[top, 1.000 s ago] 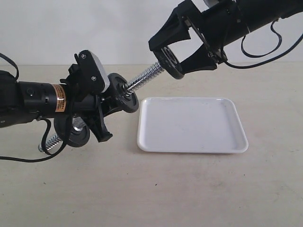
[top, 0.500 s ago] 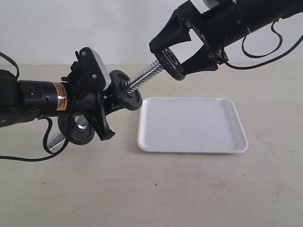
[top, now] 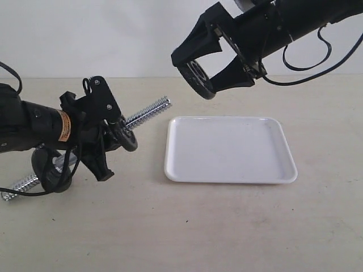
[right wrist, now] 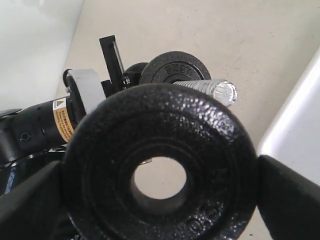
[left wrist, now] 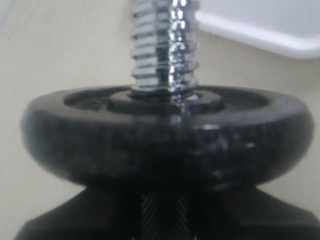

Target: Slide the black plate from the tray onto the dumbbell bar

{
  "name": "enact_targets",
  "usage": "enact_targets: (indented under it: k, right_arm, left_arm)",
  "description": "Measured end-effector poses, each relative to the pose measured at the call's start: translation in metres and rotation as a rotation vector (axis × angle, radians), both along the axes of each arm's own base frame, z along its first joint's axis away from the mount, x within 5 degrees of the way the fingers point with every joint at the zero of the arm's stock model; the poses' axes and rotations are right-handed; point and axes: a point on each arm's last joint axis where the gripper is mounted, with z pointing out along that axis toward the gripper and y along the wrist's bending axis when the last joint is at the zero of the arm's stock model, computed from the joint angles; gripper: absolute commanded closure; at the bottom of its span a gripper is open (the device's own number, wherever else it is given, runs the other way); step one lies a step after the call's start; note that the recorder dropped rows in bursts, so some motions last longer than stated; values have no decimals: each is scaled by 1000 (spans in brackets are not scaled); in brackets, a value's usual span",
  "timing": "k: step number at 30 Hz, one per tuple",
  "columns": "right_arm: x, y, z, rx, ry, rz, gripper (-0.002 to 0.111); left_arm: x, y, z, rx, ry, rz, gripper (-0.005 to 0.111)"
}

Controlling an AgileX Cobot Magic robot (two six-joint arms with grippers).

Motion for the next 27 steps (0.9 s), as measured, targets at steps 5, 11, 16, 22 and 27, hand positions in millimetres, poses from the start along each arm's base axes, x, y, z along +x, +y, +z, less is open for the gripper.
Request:
enact_targets:
  k: [5, 11, 16, 22, 27]
  right_arm:
    - [0, 0, 0, 0, -1, -1, 108]
    - [0, 0, 0, 0, -3, 0, 108]
    - [0, 0, 0, -3, -10, 5, 108]
    - [0, 0, -1, -8, -16, 9, 108]
    - [0, 0, -1, -8, -16, 9, 108]
  left_arm:
    - [-1, 5, -2, 33, 27, 38, 102]
    - [-1, 5, -2, 30, 27, 38, 102]
    - [-1, 4, -2, 28, 27, 38, 102]
    - [-1, 4, -2, 27, 29, 38, 102]
    - [-1, 4, -2, 27, 28, 33, 102]
